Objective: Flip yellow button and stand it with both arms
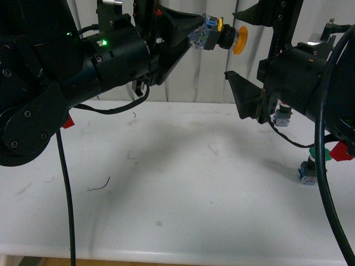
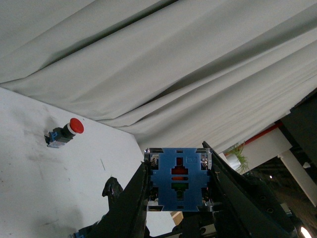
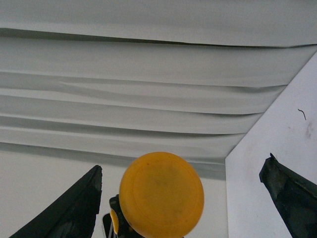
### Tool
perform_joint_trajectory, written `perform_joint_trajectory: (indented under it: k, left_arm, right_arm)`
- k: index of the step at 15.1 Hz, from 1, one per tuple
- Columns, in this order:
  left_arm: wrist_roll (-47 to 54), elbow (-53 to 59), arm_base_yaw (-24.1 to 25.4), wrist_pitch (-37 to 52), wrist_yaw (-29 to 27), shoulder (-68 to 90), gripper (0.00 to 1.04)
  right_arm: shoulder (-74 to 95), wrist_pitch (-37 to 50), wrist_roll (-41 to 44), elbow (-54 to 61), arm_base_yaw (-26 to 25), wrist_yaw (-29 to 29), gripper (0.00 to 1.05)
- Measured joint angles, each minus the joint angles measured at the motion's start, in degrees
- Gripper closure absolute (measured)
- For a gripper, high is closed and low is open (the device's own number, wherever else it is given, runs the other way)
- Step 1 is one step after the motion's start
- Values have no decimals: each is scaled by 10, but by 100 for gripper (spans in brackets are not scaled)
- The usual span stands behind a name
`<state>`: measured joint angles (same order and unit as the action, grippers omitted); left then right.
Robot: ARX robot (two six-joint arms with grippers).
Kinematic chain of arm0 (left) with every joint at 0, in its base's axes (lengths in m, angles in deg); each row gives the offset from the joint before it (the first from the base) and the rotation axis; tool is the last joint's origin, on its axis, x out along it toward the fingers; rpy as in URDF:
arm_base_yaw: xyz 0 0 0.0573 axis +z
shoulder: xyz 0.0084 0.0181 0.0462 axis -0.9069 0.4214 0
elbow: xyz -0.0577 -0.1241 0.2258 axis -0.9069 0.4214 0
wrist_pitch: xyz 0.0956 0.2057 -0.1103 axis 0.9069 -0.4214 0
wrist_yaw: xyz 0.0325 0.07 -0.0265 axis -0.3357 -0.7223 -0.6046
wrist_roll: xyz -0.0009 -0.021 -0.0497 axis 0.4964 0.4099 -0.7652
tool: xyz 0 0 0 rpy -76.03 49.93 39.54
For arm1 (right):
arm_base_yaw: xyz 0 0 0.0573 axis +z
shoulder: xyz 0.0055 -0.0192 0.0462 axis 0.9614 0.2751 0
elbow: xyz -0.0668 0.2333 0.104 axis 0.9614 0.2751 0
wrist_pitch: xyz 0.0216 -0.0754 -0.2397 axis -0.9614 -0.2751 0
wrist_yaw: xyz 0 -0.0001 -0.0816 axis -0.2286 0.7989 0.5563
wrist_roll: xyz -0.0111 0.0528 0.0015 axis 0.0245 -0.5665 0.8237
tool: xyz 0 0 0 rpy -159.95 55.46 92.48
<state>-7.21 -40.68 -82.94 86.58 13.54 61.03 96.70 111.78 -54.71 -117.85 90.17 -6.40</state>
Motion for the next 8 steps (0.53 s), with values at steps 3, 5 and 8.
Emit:
perform_joint_trajectory:
  k: [3,5,8]
  left_arm:
    - [0,0,1,0,0,0,74]
    - [-1,0,1,0,0,0,74]
    - [-5,0,1,0,1,1,74]
  right_arm:
    - [0,0,-2,-3,0,0,7]
    - [0,0,-5,-7,0,0,12]
    - [0,0,-14,-15,0,1,45]
